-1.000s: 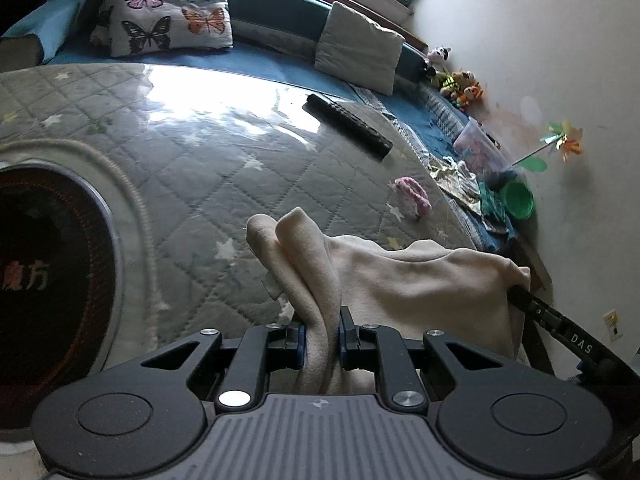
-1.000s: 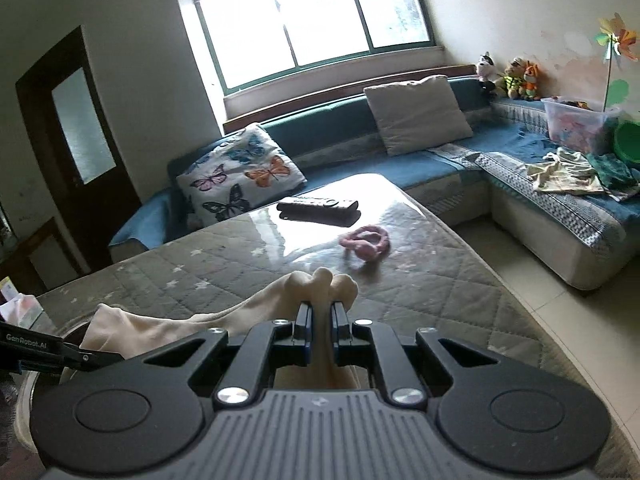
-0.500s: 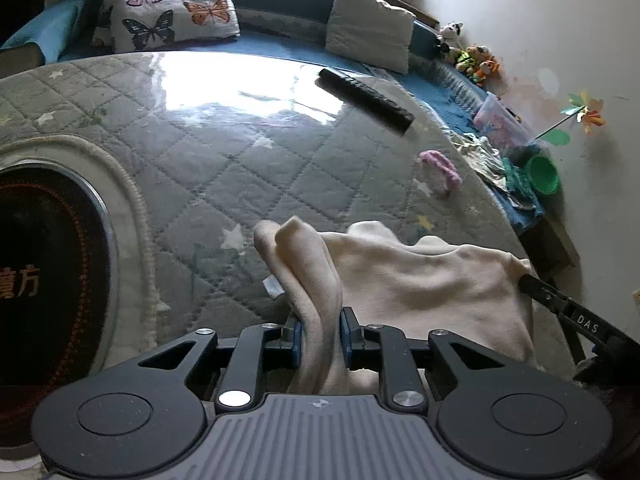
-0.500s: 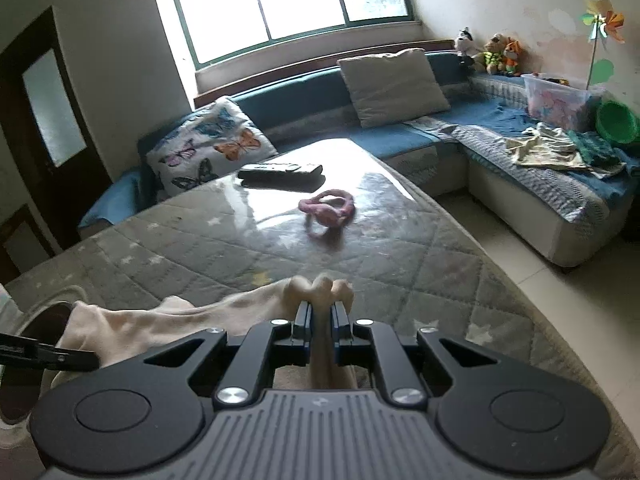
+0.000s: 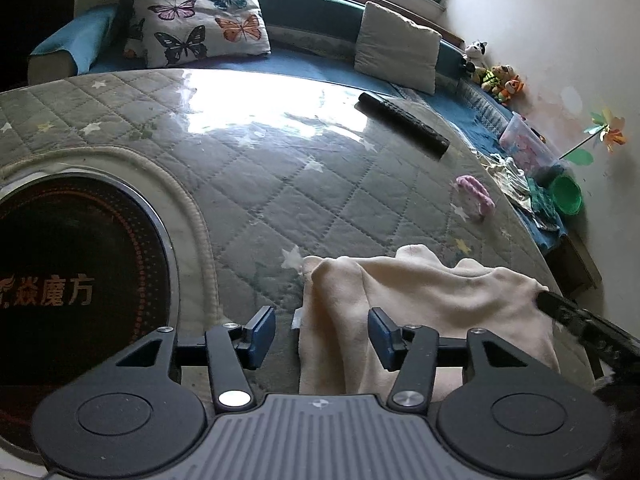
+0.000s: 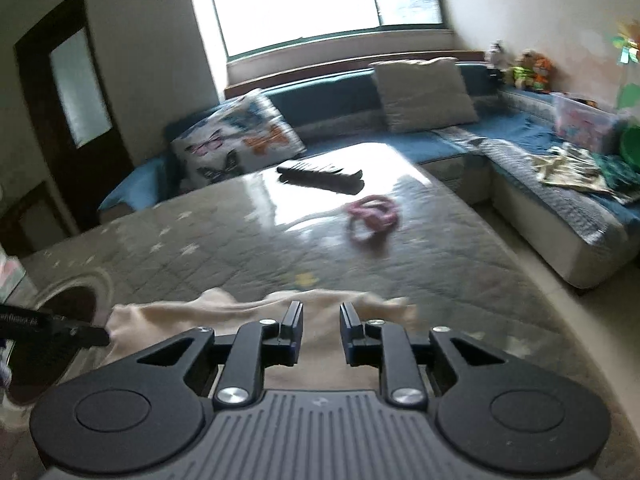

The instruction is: Fold clothes

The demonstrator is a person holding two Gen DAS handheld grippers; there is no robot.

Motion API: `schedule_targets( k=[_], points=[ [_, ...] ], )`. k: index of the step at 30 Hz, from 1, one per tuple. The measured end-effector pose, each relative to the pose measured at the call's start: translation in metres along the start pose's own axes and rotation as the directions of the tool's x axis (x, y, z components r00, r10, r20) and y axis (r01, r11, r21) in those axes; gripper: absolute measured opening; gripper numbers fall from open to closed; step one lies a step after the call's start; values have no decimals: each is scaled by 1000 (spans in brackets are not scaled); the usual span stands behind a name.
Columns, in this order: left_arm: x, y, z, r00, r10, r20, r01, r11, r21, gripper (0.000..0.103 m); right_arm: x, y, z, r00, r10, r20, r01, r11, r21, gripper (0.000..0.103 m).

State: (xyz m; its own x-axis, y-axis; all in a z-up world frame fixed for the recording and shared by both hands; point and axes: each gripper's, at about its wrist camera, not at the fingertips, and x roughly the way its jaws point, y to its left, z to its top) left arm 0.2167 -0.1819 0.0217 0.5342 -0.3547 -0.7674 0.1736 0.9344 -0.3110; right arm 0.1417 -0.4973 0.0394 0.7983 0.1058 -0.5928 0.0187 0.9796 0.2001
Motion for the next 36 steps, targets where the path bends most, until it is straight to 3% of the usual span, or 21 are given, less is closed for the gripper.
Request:
schedule_targets(
  k=[5, 8, 13, 21, 29, 33, 36],
  points=[
    [0, -3, 0, 1000, -13, 4, 13, 1000, 21, 61, 23, 27, -3, 999, 15, -48, -20, 995, -100, 22],
    [1, -4, 1, 1000, -17, 6, 16, 999, 33, 64, 36, 37, -6, 998, -3, -67, -7, 989, -147, 30],
    [5, -7, 2, 1000, -20, 8, 20, 998, 59, 65, 43, 50, -7, 999, -33, -29, 26, 975, -221, 42],
    [9, -13, 4, 1000, -2, 29, -1, 993, 120, 68, 37, 55, -7, 999, -6, -32, -1, 974, -226, 46],
    [13, -20, -1, 999, 14, 35, -20, 983, 182, 70, 59, 55, 5, 999, -37, -22, 31, 977, -210, 51],
    [14, -18, -1, 999, 24, 34, -30, 982, 186, 73, 49, 47, 10, 1000, -20, -24, 15, 985, -170, 51],
    [16, -20, -5, 999, 30, 31, -36, 978, 203, 73, 35, 51, 4, 999, -5, -40, -3, 978, -211, 51]
  ],
)
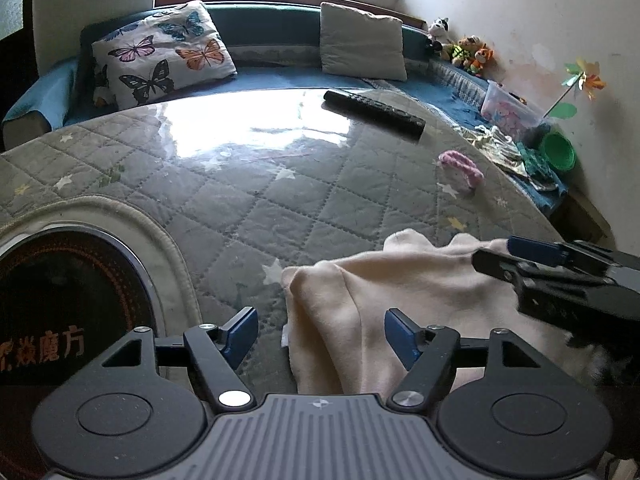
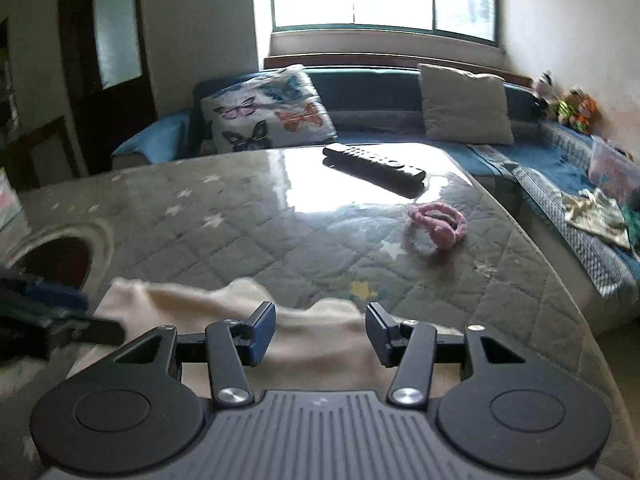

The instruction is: Fold clothes

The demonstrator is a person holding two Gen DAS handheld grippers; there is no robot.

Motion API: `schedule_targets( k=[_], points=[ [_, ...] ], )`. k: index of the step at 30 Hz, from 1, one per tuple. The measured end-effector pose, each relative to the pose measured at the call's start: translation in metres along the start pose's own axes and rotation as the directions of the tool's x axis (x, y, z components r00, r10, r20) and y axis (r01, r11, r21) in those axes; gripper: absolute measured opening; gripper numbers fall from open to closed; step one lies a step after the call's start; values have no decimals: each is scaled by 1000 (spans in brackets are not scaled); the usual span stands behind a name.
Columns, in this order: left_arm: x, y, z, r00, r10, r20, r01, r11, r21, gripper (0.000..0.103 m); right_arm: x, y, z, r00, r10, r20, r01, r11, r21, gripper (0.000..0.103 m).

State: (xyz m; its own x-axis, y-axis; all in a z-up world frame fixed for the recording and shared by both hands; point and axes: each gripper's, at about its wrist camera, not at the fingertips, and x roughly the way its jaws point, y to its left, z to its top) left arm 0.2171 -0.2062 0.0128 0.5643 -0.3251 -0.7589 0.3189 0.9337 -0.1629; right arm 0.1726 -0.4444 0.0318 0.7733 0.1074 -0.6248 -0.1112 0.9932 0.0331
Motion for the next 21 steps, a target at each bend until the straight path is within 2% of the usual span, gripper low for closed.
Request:
schedule_targets(
  k=[8, 12, 16, 21],
  points=[
    [3, 3, -13, 999, 49, -11, -49, 998, 34, 77, -29, 24, -35, 998, 33, -48, -38, 993, -109, 52],
    [-3, 6, -17, 998, 59, -4, -59, 998, 27, 79, -48, 38, -50, 1000, 24, -13, -25, 987, -156, 52],
    [-6, 4, -20, 998, 69, 6, -69, 997, 40, 81, -60, 35, -60, 999, 37, -7, -37, 991, -130, 55],
    [-7, 5, -23, 997, 74, 7, -75, 996, 42, 82, -73, 16, -78, 1000, 21, -18, -22, 999, -37, 56]
  ],
)
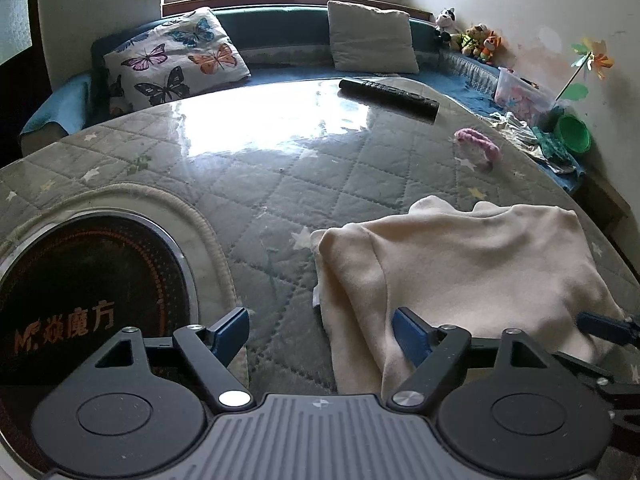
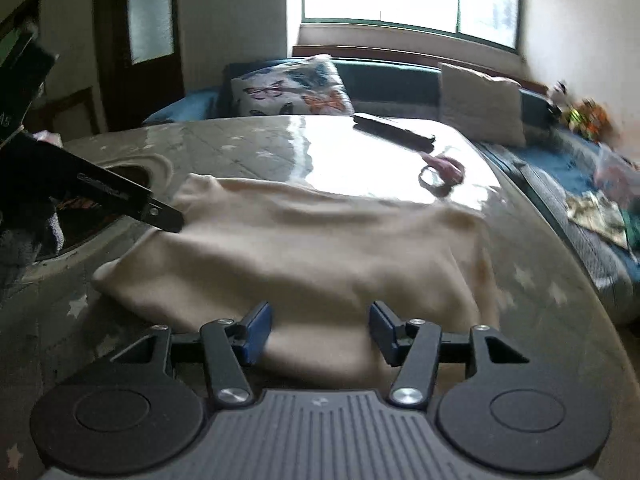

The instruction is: Fold clothes

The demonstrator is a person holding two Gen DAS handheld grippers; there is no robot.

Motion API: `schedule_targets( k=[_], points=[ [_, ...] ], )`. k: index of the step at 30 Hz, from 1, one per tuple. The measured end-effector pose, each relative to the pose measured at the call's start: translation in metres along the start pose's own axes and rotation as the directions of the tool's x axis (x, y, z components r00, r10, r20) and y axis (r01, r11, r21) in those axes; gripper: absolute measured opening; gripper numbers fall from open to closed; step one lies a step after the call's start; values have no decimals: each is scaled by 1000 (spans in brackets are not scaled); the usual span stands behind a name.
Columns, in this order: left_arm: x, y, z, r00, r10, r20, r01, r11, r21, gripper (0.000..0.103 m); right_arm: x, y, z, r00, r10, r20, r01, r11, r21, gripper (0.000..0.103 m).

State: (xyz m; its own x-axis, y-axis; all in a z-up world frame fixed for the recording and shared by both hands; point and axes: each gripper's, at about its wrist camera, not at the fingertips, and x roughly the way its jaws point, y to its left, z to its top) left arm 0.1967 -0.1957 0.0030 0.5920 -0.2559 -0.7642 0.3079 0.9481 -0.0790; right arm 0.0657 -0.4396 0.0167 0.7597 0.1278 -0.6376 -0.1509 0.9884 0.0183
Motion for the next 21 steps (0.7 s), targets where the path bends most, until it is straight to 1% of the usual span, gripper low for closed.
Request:
schedule_targets(
  k=[5, 7, 9, 12, 14, 17, 18, 20, 21],
  points=[
    [-6, -1, -4, 1000, 0, 8, 0, 1000, -3, 82, -16, -23, -10, 1000, -23, -4, 23, 995, 95, 57],
    [-10, -3, -7, 1000, -4, 14, 4, 1000, 0, 83, -21, -27, -9, 999, -33, 14, 32, 995, 96, 57],
    [-15, -5, -10, 1000, -5, 21, 5, 1000, 8, 87, -23, -29, -6, 998, -48, 35, 44, 995, 94, 60],
    [-22, -9, -16, 1000, -9, 26, 8, 1000, 20, 90, -15, -35, 0, 998, -36, 56, 29, 992, 121, 60],
    [-28, -11, -21, 999, -11, 30, 10, 1000, 29, 93, -8, -38, 1, 998, -30, 55, 23, 991, 130, 62],
    [-36, -12, -30, 999, -16, 41, 14, 999, 41, 98, -4, -43, -4, 998, -46, 48, 38, 987, 159, 64],
    [-38, -13, -33, 999, -19, 42, 17, 999, 44, 101, -6, -44, -6, 997, -50, 51, 41, 985, 167, 67],
    [-42, -15, -38, 999, -21, 42, 18, 998, 52, 102, -12, -45, -8, 997, -57, 60, 45, 982, 183, 71],
    [-43, -17, -41, 999, -20, 42, 17, 998, 58, 103, -15, -45, -9, 996, -62, 64, 49, 981, 186, 71]
  ],
)
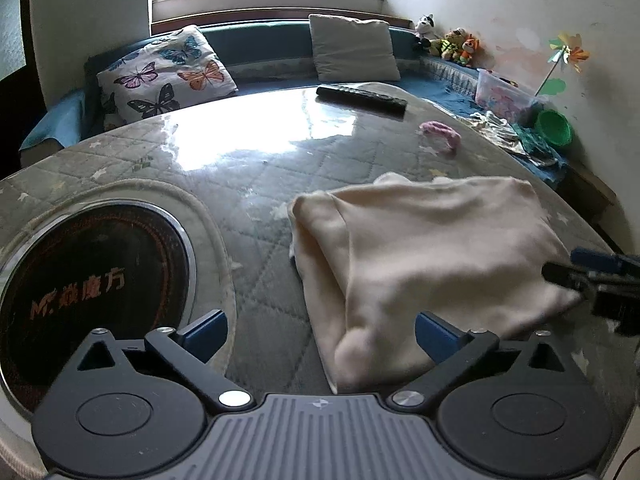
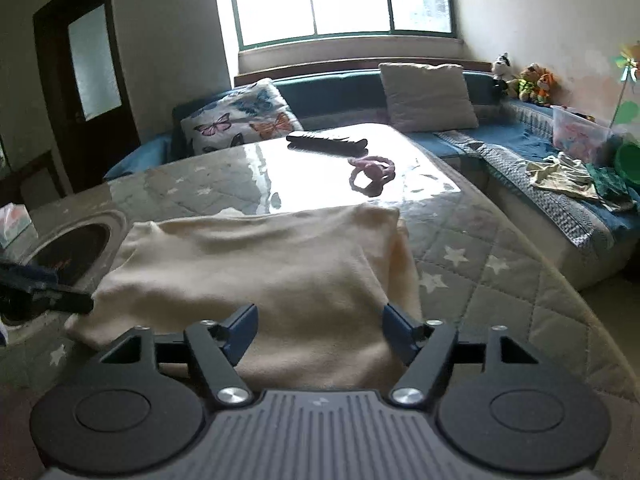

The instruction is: Fold clothes

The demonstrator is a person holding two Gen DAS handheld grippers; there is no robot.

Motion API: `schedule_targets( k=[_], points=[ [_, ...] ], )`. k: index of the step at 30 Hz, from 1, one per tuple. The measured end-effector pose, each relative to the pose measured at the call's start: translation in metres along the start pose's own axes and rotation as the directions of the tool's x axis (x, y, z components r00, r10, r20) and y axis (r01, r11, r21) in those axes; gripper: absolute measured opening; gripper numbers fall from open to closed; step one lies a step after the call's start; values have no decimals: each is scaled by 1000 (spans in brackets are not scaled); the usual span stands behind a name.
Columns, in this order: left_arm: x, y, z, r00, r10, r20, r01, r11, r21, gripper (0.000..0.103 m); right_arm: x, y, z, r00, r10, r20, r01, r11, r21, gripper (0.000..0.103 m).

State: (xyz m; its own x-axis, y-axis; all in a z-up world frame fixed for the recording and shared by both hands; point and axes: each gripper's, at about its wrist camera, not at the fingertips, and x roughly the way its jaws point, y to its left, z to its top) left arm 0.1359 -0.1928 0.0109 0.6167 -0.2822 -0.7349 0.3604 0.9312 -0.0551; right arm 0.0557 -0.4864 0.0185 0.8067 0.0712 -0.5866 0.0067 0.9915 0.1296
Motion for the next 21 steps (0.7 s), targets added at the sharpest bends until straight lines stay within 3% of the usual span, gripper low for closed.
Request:
schedule_targets(
  k=[21],
  points=[
    [-31, -15, -44, 1000, -4, -19, 5, 1000, 11, 103, -36, 33, -26, 999, -40, -9, 40, 999, -1, 100]
  ],
)
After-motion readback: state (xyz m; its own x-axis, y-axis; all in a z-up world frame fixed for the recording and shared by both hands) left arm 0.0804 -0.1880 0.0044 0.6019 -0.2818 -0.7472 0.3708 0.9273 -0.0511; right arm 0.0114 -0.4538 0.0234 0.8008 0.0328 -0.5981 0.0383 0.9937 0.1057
